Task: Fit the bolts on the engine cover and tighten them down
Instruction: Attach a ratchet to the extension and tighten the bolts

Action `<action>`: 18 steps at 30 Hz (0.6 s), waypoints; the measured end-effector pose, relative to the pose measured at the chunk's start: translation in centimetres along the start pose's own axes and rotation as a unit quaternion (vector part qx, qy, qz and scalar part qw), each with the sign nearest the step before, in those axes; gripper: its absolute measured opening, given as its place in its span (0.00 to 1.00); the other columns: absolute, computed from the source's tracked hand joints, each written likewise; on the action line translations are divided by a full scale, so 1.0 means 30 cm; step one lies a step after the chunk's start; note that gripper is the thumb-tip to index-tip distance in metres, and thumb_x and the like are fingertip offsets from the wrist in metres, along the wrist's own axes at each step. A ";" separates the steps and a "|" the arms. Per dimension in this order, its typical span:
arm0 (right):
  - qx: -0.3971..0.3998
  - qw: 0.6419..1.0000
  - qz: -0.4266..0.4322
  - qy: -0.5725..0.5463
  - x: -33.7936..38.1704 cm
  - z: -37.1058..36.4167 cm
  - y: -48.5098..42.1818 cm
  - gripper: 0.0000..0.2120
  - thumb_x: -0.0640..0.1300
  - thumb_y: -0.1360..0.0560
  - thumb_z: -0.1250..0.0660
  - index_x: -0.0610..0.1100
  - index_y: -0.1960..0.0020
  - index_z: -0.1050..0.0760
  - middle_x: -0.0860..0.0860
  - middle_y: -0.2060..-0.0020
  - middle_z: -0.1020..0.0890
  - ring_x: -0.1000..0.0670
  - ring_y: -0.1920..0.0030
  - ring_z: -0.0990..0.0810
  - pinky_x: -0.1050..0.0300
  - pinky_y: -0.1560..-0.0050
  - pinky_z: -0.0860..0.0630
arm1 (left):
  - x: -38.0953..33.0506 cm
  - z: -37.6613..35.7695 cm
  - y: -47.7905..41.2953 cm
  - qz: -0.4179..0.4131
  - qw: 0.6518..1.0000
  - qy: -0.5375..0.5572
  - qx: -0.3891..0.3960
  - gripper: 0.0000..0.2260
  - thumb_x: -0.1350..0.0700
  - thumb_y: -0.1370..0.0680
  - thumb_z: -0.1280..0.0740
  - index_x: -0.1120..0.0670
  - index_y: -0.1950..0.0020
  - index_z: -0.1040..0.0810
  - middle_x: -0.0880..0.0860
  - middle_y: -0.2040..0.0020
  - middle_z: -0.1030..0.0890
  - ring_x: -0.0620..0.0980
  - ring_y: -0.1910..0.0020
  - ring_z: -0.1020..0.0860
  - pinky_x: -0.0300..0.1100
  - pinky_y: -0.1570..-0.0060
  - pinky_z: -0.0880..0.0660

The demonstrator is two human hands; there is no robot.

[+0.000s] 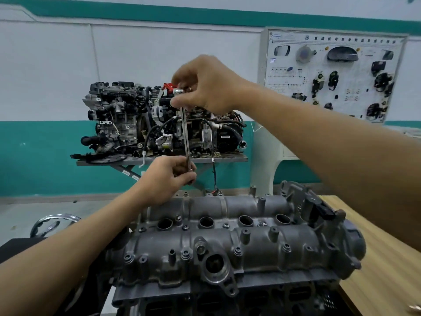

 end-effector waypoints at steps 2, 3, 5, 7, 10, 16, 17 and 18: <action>0.021 0.998 -0.017 0.048 -0.020 0.010 0.014 0.19 0.55 0.29 0.24 0.45 0.44 0.17 0.52 0.54 0.15 0.55 0.56 0.17 0.64 0.53 0.20 | -0.022 -0.045 -0.014 0.019 0.998 0.010 0.066 0.02 0.61 0.23 0.28 0.55 0.52 0.18 0.49 0.60 0.13 0.45 0.59 0.14 0.36 0.55 0.19; 0.032 0.997 -0.028 0.072 -0.046 0.012 0.027 0.16 0.56 0.27 0.25 0.45 0.47 0.17 0.53 0.57 0.15 0.55 0.59 0.18 0.63 0.57 0.21 | -0.037 -0.070 -0.025 0.023 0.995 0.011 0.100 0.01 0.62 0.23 0.28 0.57 0.52 0.18 0.51 0.60 0.13 0.47 0.59 0.14 0.37 0.56 0.18; 0.044 0.992 -0.043 0.107 -0.117 0.017 0.063 0.13 0.54 0.22 0.31 0.44 0.50 0.17 0.53 0.61 0.18 0.57 0.64 0.23 0.62 0.62 0.26 | -0.071 -0.118 -0.045 0.020 0.989 0.028 0.142 0.03 0.63 0.22 0.28 0.62 0.51 0.19 0.55 0.60 0.13 0.49 0.59 0.14 0.36 0.59 0.19; 0.033 0.991 -0.054 0.114 -0.196 0.030 0.111 0.13 0.51 0.18 0.37 0.43 0.53 0.20 0.55 0.66 0.23 0.61 0.69 0.28 0.67 0.66 0.33 | -0.091 -0.162 -0.065 0.020 0.985 0.057 0.163 0.05 0.64 0.22 0.29 0.66 0.50 0.20 0.58 0.58 0.13 0.53 0.57 0.14 0.41 0.56 0.17; 0.009 0.995 -0.081 0.062 -0.317 0.054 0.203 0.14 0.50 0.17 0.41 0.43 0.51 0.21 0.55 0.68 0.26 0.60 0.70 0.30 0.64 0.66 0.32 | -0.087 -0.226 -0.086 0.027 0.976 0.068 0.204 0.07 0.64 0.22 0.29 0.68 0.48 0.20 0.65 0.53 0.15 0.57 0.56 0.17 0.52 0.47 0.19; 0.051 0.991 -0.107 0.063 -0.413 0.055 0.265 0.20 0.57 0.16 0.46 0.46 0.62 0.33 0.52 0.68 0.29 0.52 0.65 0.28 0.55 0.62 0.31 | -0.051 -0.249 -0.128 0.030 0.979 0.070 0.190 0.07 0.64 0.22 0.29 0.67 0.46 0.18 0.63 0.50 0.14 0.59 0.48 0.16 0.49 0.40 0.22; 0.054 0.991 -0.095 0.074 -0.402 0.052 0.256 0.19 0.57 0.17 0.45 0.48 0.61 0.32 0.53 0.68 0.28 0.56 0.66 0.28 0.59 0.63 0.31 | -0.044 -0.253 -0.131 0.033 0.980 0.072 0.183 0.07 0.65 0.23 0.29 0.67 0.46 0.19 0.63 0.50 0.14 0.59 0.48 0.16 0.50 0.40 0.22; 0.054 0.992 -0.078 0.084 -0.383 0.049 0.244 0.17 0.57 0.17 0.45 0.50 0.60 0.30 0.55 0.68 0.27 0.60 0.68 0.29 0.63 0.65 0.32 | -0.038 -0.258 -0.134 0.036 0.981 0.074 0.177 0.07 0.65 0.23 0.29 0.67 0.47 0.19 0.64 0.50 0.14 0.58 0.49 0.16 0.51 0.40 0.22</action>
Point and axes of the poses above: each hand's wrist, its own y-axis away from the middle knuckle, its own z-axis out of the back of the hand, x = y × z, the point moved 8 cm from there along -y, towards the middle knuckle
